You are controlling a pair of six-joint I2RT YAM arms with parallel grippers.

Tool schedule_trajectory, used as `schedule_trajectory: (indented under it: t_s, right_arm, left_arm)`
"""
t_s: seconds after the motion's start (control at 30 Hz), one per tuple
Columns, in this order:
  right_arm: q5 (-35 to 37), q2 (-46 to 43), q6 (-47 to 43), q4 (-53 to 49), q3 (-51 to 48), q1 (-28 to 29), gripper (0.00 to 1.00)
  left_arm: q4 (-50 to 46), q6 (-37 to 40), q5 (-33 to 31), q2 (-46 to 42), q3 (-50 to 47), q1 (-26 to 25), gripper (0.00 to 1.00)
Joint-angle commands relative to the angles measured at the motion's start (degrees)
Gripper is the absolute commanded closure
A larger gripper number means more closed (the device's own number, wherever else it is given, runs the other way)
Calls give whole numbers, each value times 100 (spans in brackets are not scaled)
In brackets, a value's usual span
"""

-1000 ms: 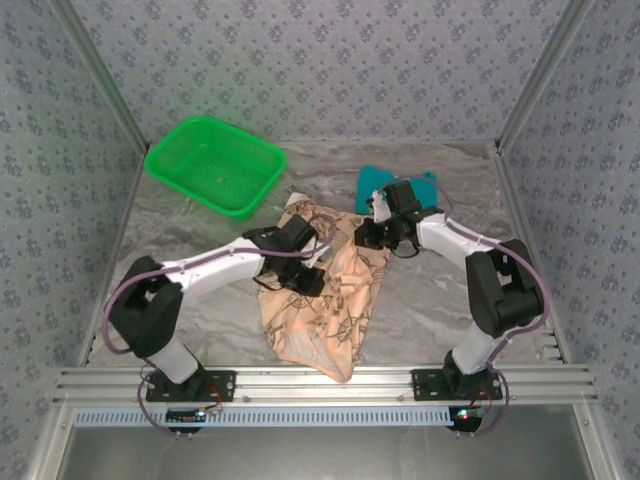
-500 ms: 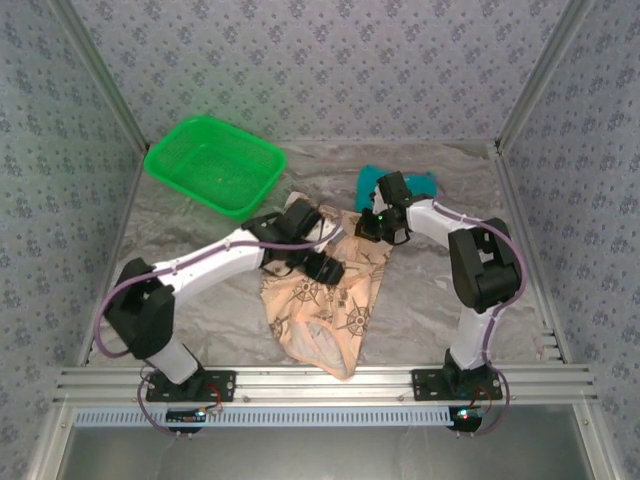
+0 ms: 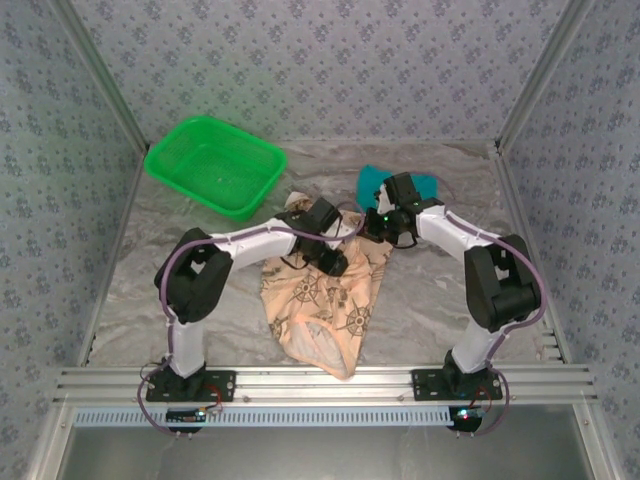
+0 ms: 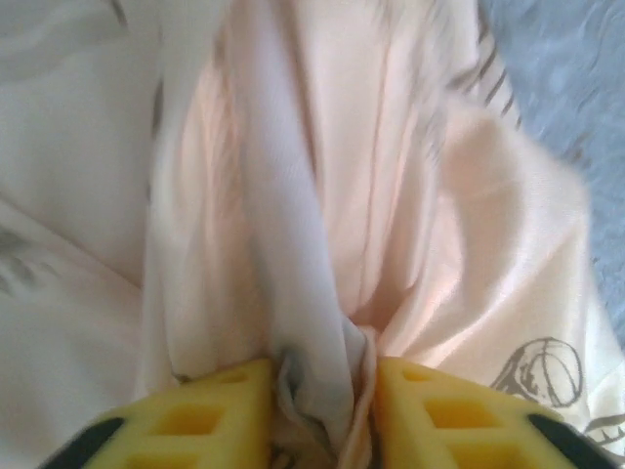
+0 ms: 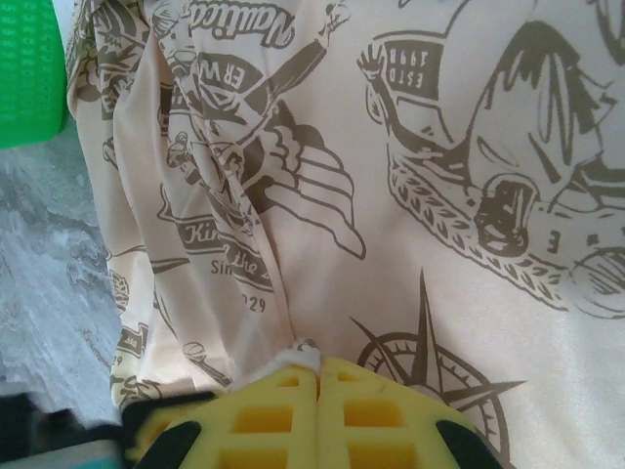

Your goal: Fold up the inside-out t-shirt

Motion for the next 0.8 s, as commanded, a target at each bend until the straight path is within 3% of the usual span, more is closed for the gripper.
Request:
schedule_trajectory:
  t_s: [0.0,0.1,0.23,0.4,0.5,0.57,0.63,0.67,0.77]
  right_arm:
    - [-96,-28,46,-126,-40,-135,100]
    - [-134,108,31,-156,58,-222,100]
    - [-243,350,-50,-248,246,-250,100]
    - [-337,582,-85,-217,450,-213,100]
    - [-416,553,-64,-201,410,-199,98]
    - [-640,485,-3,-107,364,-204,91]
    - [-677,360,47,-173,354,-200,71]
    - [-608,267,24,-240,346,-200,68]
    - [-66,-271,-38,-583,54,-268,56]
  left_arm:
    - [13,402,514,-327,-348,-182,90]
    - [81,675,468,-807,-924,-409,99]
    - [215,792,15,-1642,-1639,-692,97]
    - [555,450,-662,-2370,-2138,-705,72]
    - [634,416,-912,-2530,-2111,-698,68]
    - [625,441,-939,-2484,-1989,-687,68]
    - [606,394,-779,-2378,-1766,-629,68]
    - [610,367,-610,-2329,-1658,-607,66]
    - [750,205,-189,-2172,-1319,-581,49]
